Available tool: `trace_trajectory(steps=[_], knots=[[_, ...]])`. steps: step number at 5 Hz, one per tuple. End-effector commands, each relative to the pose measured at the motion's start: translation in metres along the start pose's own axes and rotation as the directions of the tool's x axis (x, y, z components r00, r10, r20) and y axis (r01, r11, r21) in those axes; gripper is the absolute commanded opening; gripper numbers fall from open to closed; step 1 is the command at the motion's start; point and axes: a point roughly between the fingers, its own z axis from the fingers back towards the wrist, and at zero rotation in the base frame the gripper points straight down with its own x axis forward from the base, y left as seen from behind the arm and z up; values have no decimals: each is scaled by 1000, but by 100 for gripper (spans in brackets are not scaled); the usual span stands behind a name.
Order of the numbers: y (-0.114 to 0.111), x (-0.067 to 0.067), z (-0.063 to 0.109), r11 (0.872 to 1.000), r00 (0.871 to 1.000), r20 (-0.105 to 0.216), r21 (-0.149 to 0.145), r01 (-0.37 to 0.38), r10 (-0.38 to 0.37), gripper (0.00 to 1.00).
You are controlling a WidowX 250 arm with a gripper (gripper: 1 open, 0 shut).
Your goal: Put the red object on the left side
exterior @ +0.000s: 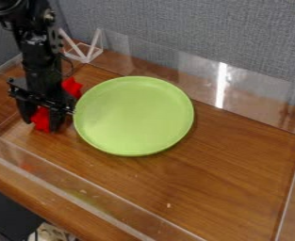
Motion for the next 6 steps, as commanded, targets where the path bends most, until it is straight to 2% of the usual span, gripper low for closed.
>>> trace_trajectory(steps=[1, 2, 3, 4, 5, 6], knots=[[19, 0, -3, 999, 999, -13, -5, -49, 49, 0], [23, -4, 6, 999, 999, -22, 1, -35, 35, 100], [27, -6, 20, 1000, 1000, -22, 7, -18, 18, 0], [30, -6, 37, 1000, 1000, -15, 12, 2, -2, 100], [39, -3, 59, 1000, 999, 35, -10, 0, 0, 100], [41, 5, 97, 999, 993, 119, -48, 9, -4, 100]])
